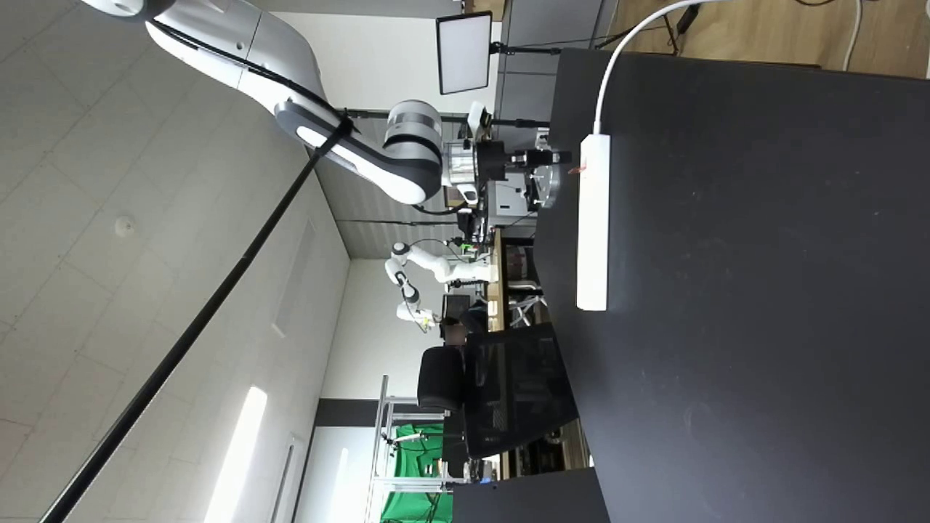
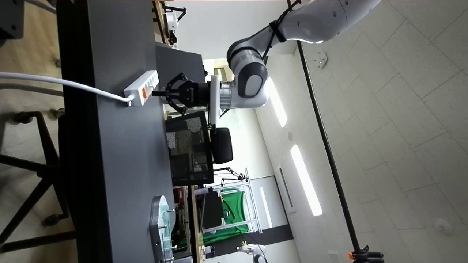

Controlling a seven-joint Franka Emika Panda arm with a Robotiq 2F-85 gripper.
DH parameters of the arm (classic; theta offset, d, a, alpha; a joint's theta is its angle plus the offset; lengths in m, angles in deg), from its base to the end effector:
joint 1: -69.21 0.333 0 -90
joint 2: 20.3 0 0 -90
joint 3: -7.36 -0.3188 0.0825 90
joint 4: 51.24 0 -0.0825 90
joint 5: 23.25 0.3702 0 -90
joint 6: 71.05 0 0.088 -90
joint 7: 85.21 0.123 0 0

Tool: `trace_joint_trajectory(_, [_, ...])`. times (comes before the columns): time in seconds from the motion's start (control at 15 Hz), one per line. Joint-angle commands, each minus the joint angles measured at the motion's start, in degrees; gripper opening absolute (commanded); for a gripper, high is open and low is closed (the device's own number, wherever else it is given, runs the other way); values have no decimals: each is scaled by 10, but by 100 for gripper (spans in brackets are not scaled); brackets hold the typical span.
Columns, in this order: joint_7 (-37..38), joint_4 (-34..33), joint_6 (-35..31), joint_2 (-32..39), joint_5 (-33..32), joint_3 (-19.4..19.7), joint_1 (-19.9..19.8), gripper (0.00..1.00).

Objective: Press the switch on the adapter

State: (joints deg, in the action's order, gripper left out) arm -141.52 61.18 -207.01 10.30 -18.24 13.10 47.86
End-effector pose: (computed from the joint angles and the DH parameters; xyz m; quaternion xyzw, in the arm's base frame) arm 0.5306 -0.2682 0.1879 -0.9726 -0.2248 0.0427 0.0416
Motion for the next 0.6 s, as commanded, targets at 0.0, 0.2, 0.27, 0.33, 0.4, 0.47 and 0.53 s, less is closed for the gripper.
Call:
trace_joint_trajectory(0.0, [-2, -11, -12, 8, 10, -12, -13, 0])
trace_joint_trajectory(0.2, [-2, -13, -14, 13, 14, -15, -15, 0])
trace_joint_trajectory(0.27, [-2, -13, -14, 13, 15, -17, -15, 0])
trace_joint_trajectory(0.33, [-2, -12, -15, 14, 15, -19, -16, 0])
trace_joint_trajectory(0.4, [-2, -12, -16, 14, 15, -20, -15, 0])
trace_joint_trajectory(0.47, [-1, -12, -14, 15, 14, -21, -14, 0])
trace_joint_trajectory(0.53, [0, -12, -14, 16, 15, -22, -14, 0])
